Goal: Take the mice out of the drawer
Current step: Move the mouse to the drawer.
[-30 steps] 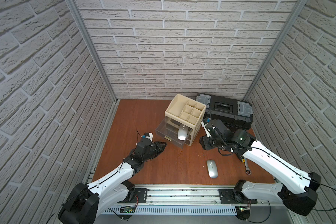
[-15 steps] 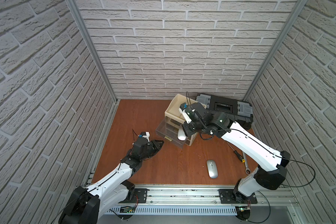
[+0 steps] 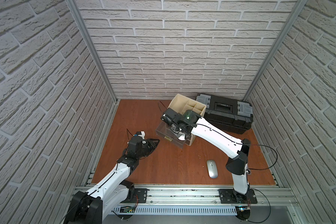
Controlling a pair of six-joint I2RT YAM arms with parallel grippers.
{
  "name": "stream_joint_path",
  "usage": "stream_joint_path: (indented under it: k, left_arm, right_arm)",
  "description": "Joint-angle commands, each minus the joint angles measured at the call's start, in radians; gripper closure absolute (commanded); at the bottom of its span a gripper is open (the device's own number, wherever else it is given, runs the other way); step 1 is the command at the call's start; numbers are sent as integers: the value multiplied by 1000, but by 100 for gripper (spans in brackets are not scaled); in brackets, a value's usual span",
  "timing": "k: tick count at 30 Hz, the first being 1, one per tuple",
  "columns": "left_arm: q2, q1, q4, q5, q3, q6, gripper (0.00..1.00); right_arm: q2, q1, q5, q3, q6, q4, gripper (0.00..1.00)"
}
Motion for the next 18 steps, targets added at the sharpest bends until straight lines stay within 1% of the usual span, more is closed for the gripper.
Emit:
stream_joint_path:
  k: [1, 5, 12, 13, 16, 18]
  left_arm:
    - [29, 6, 111, 25, -15, -7, 69]
    - [43, 3, 138, 28, -22, -13, 69]
    - [29, 0, 109, 24, -11, 3, 69]
    - [27, -1, 107, 23, -12, 3, 69]
    - [22, -3, 105, 20, -16, 0, 69]
    - [18, -3, 104, 20, -17, -2, 69]
  right_arm:
    - [28, 5, 128, 16, -66, -64, 98]
    - [58, 6, 167, 19, -95, -89, 97]
    - [105, 5, 210, 20, -109, -109, 98]
    - [113, 3, 212, 27, -99, -118, 98]
    - [140, -11, 161, 55, -64, -154, 98]
    - [153, -13, 164, 57, -52, -159, 98]
